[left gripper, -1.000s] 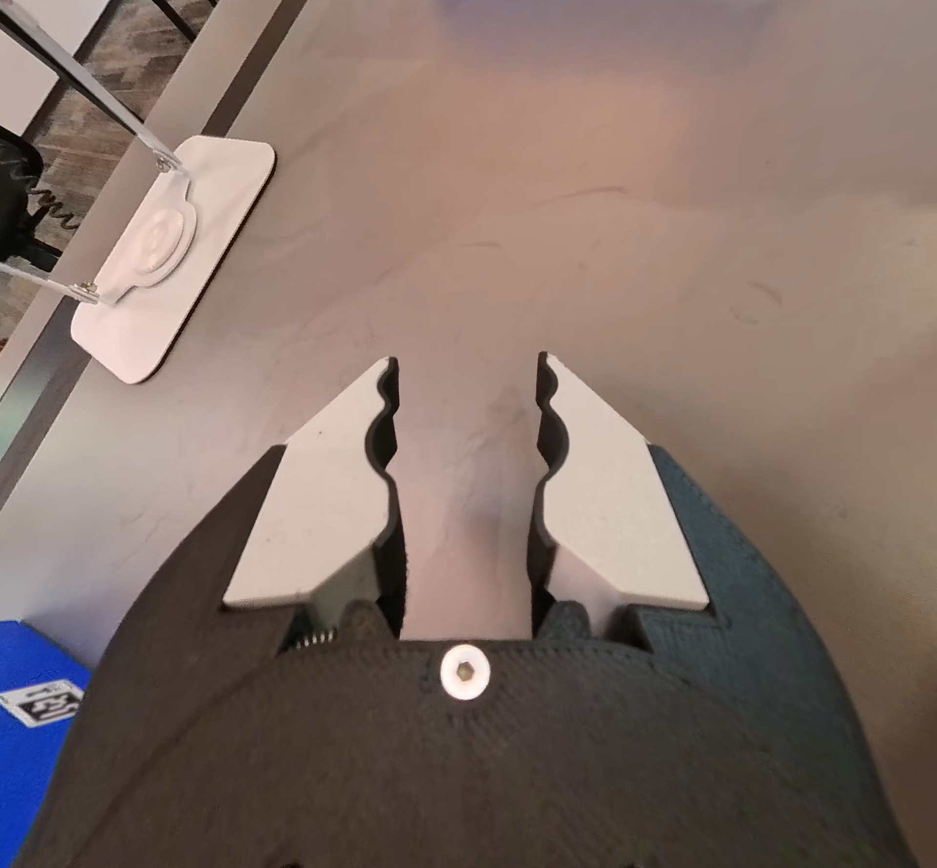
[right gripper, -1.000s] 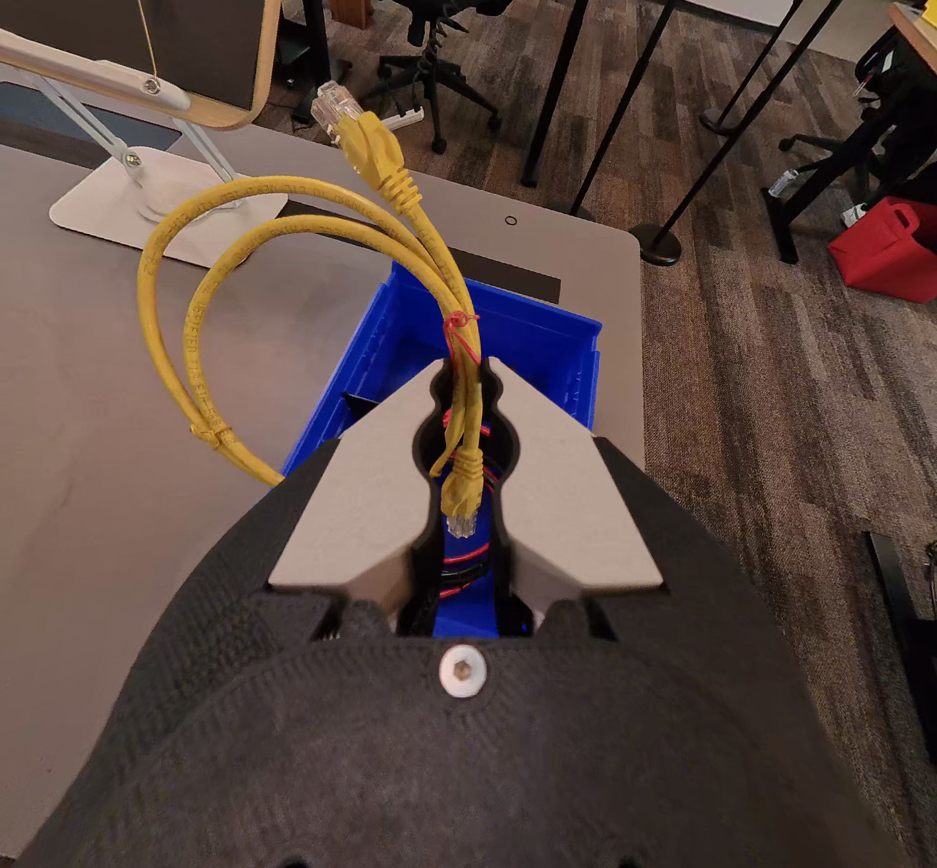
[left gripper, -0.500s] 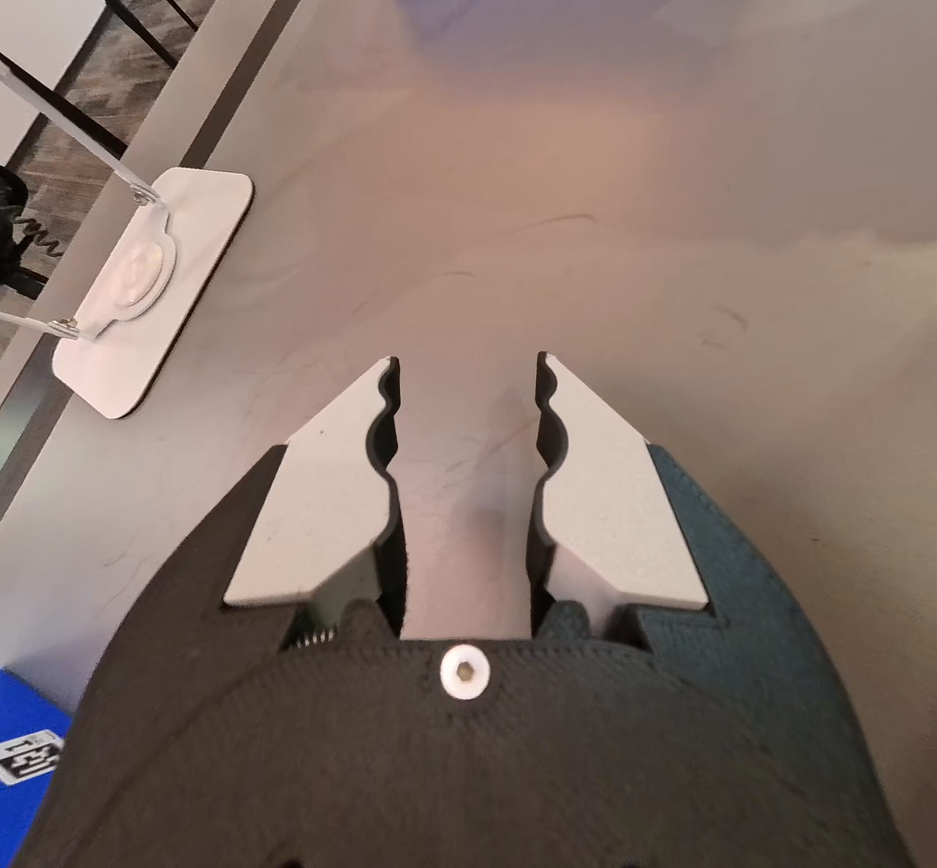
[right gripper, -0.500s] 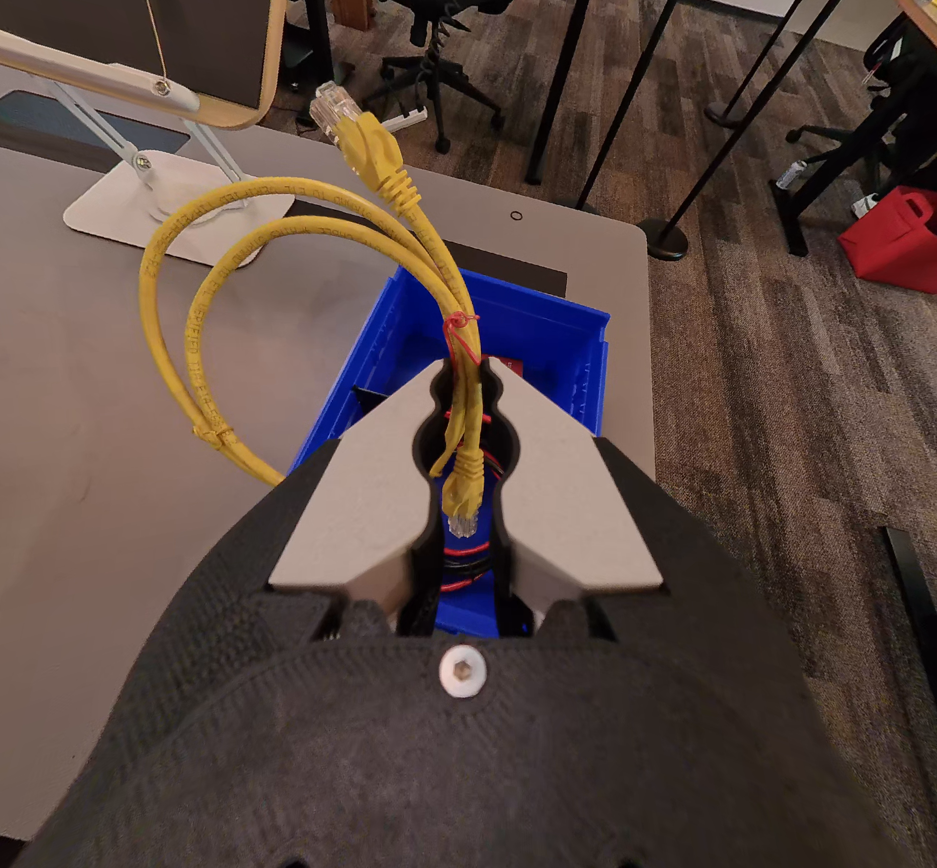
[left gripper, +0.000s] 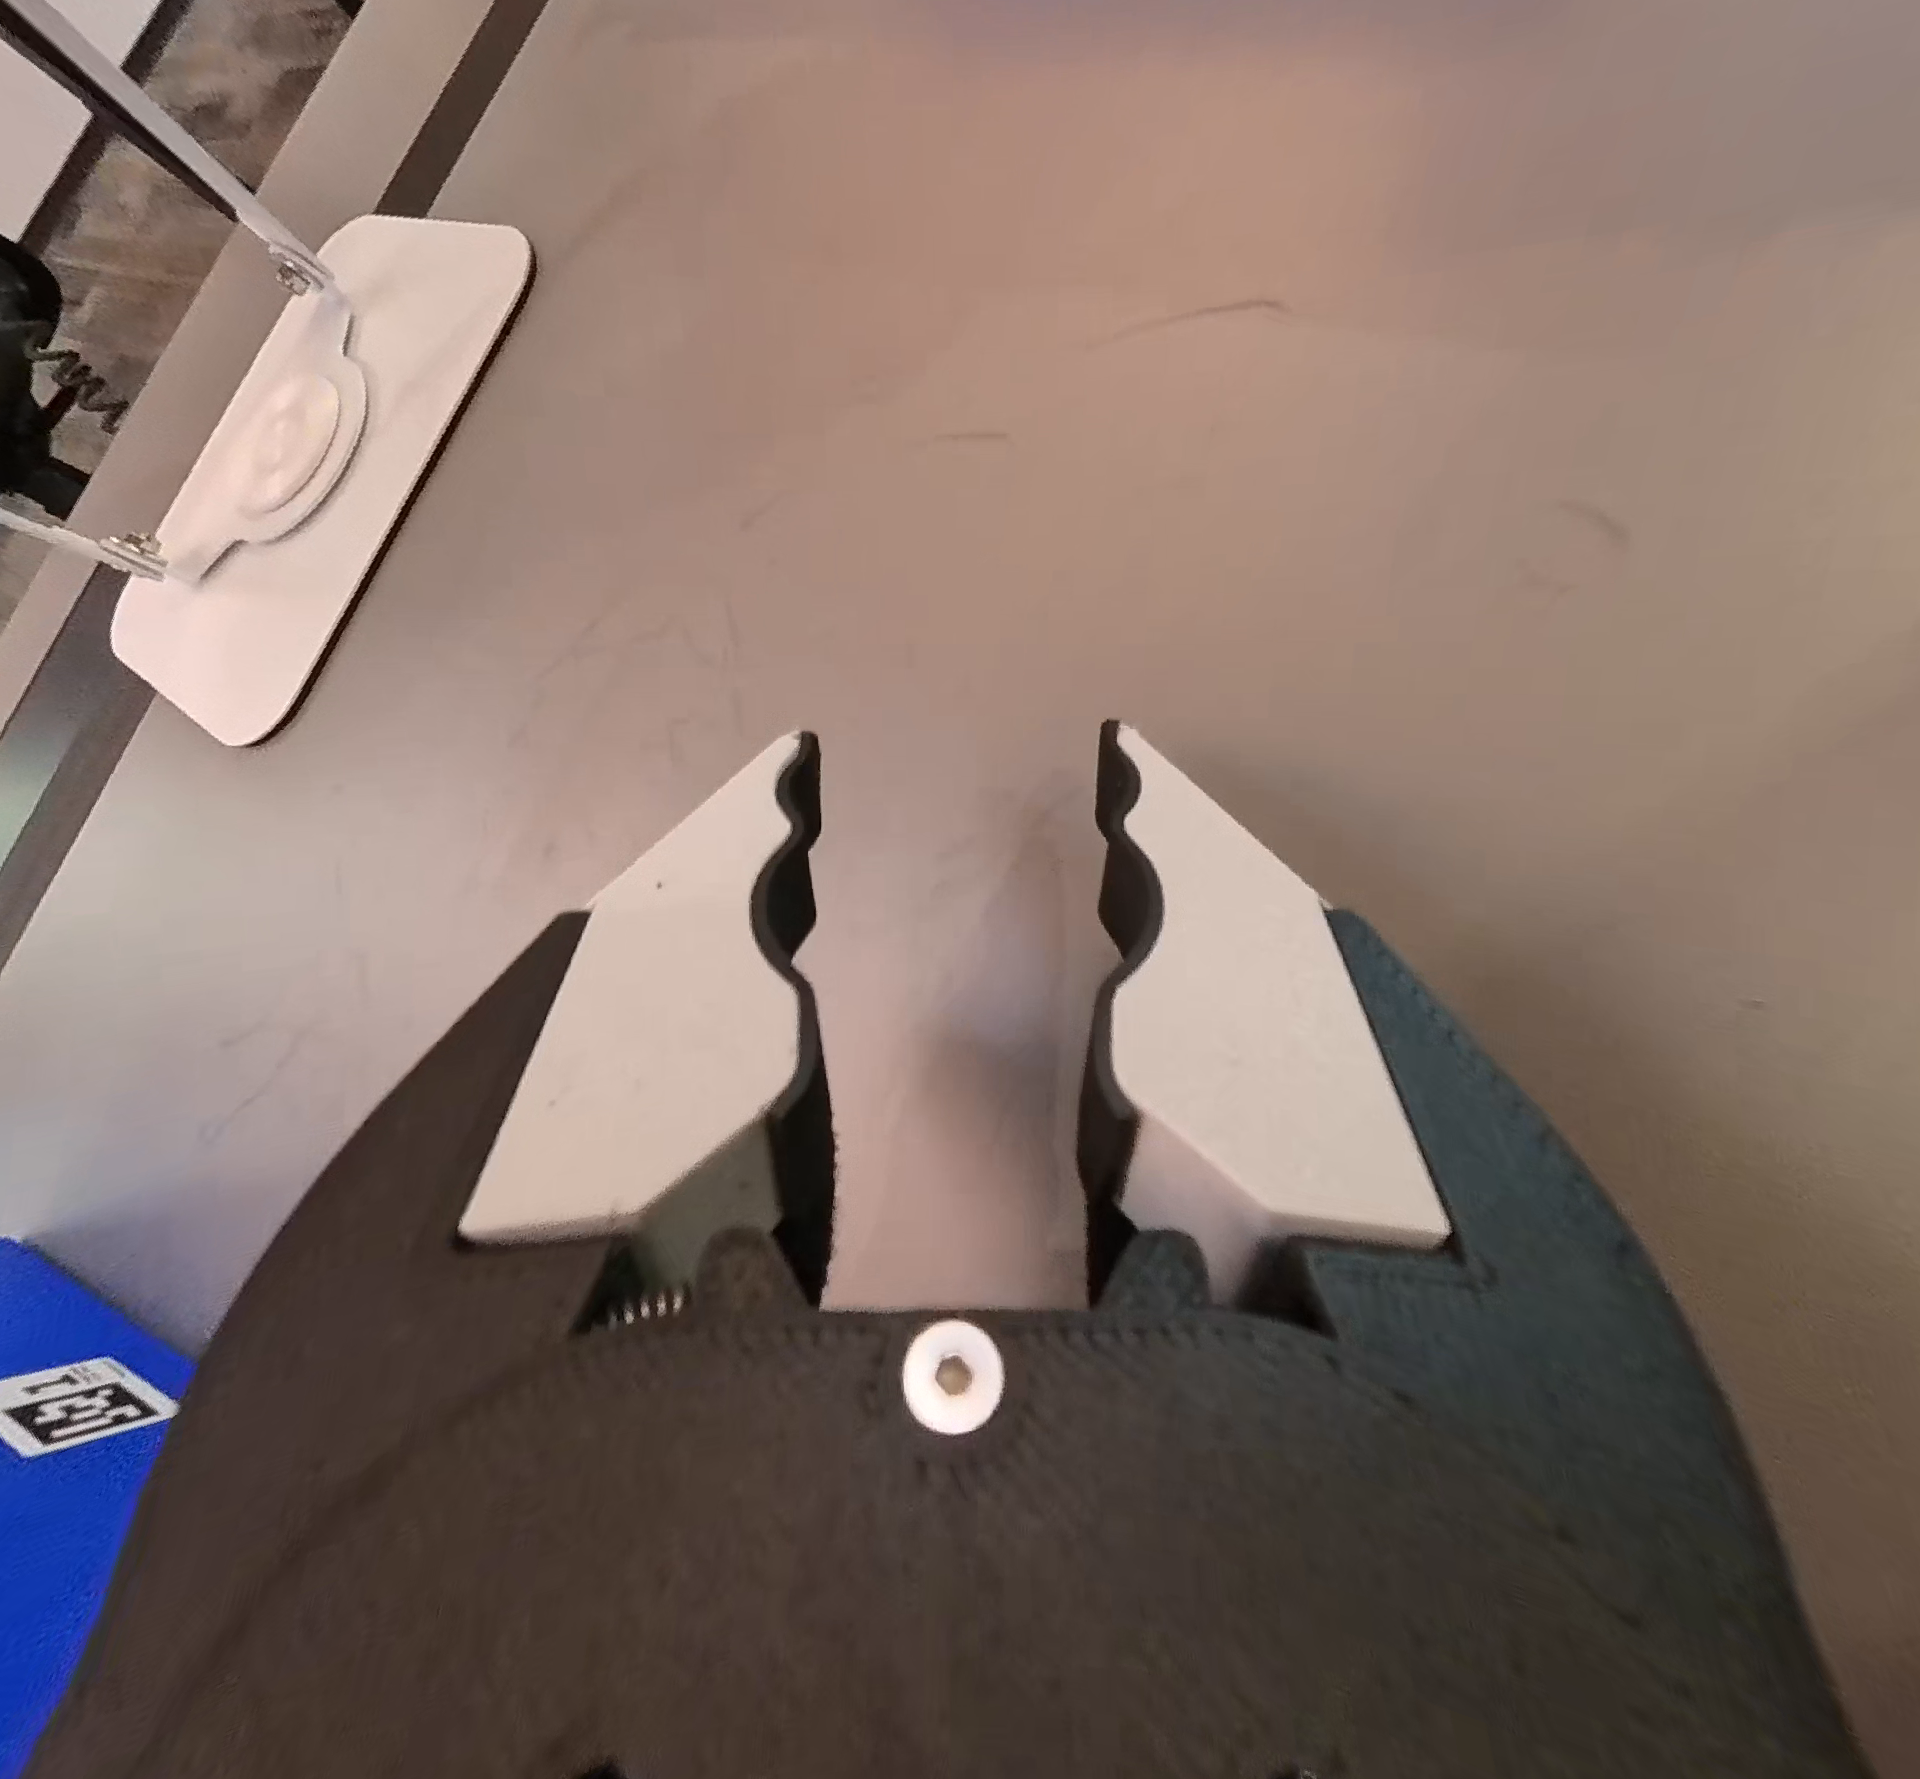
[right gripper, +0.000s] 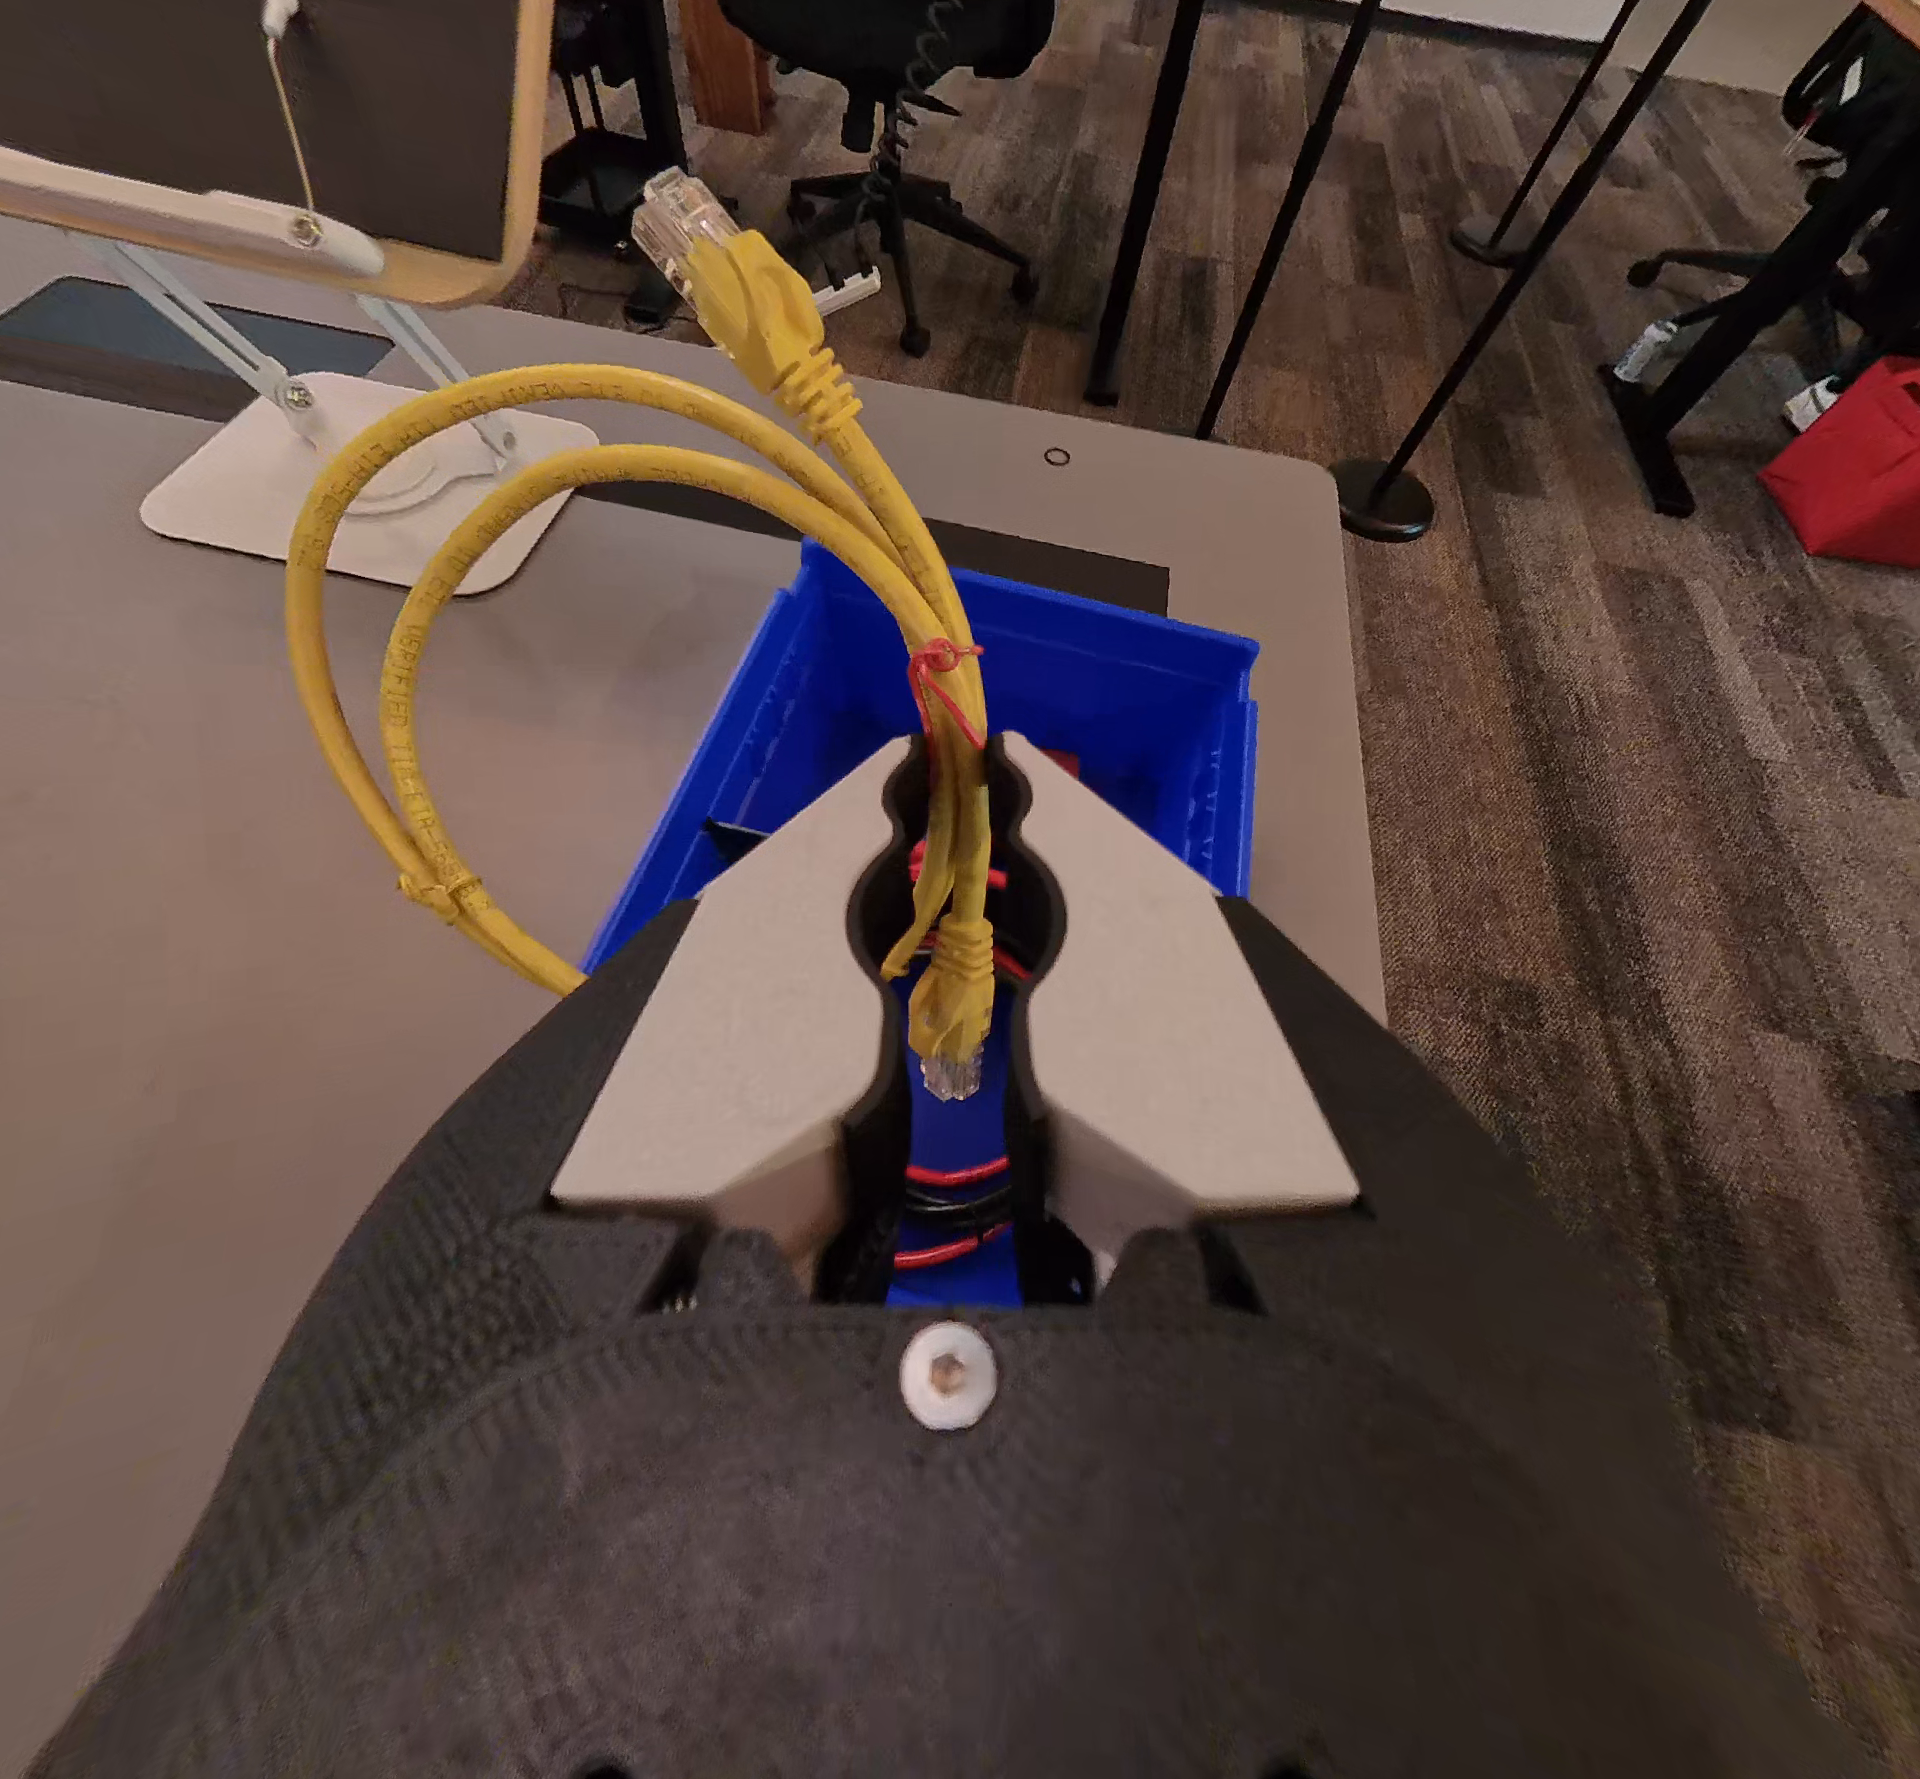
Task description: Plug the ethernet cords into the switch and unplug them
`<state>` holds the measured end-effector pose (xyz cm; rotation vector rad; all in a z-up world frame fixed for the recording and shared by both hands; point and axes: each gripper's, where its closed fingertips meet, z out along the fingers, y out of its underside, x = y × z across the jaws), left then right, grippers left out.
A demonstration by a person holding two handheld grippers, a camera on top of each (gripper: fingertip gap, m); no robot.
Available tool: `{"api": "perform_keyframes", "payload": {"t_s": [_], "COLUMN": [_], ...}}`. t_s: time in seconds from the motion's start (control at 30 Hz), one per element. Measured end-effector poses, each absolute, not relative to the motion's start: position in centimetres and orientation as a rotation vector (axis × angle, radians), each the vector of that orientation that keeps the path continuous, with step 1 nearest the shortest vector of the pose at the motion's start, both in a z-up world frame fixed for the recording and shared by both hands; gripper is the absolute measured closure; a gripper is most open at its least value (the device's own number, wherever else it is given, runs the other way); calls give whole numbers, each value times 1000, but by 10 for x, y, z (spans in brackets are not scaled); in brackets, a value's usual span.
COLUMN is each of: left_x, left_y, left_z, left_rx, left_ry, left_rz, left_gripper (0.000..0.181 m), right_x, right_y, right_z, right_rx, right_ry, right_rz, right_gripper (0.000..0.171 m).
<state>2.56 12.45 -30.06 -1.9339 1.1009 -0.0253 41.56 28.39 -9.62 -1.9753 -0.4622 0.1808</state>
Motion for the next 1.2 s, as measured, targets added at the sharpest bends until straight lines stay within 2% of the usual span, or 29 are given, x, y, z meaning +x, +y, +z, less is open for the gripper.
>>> {"api": "perform_keyframes", "payload": {"t_s": [0.2, 0.43, 0.5, 0.6, 0.83, 0.93, 1.07, 1.2], "left_x": [26, 30, 29, 29, 33, 28, -5, -95], "left_y": [126, 124, 124, 125, 123, 125, 136, 149], "left_z": [-303, -304, -302, -300, -288, -276, -237, -188], "left_rx": [-1939, -1935, -1933, -1934, -1899, -1877, -1824, -1826], "left_ry": [1101, 1115, 1109, 1103, 1094, 1069, 953, 721], "left_rz": [-17, -10, -10, -15, -9, 5, 97, 283], "left_gripper": [131, 131, 131, 131, 128, 128, 129, 128], "right_x": [439, 475, 475, 474, 414, 404, 444, 505], "right_y": [288, 288, 281, 276, 249, 246, 263, 287], "right_z": [-136, -240, -262, -239, -148, -125, -134, -180], "right_rx": [-2028, -2198, -2266, -2189, -1997, -1944, -1987, -2116], "right_ry": [-398, -457, -487, -485, -578, -591, -507, -339], "right_rz": [165, -187, -200, -271, -194, -233, -248, -125], "right_gripper": [162, 161, 144, 121, 113, 99, 91, 81]}}
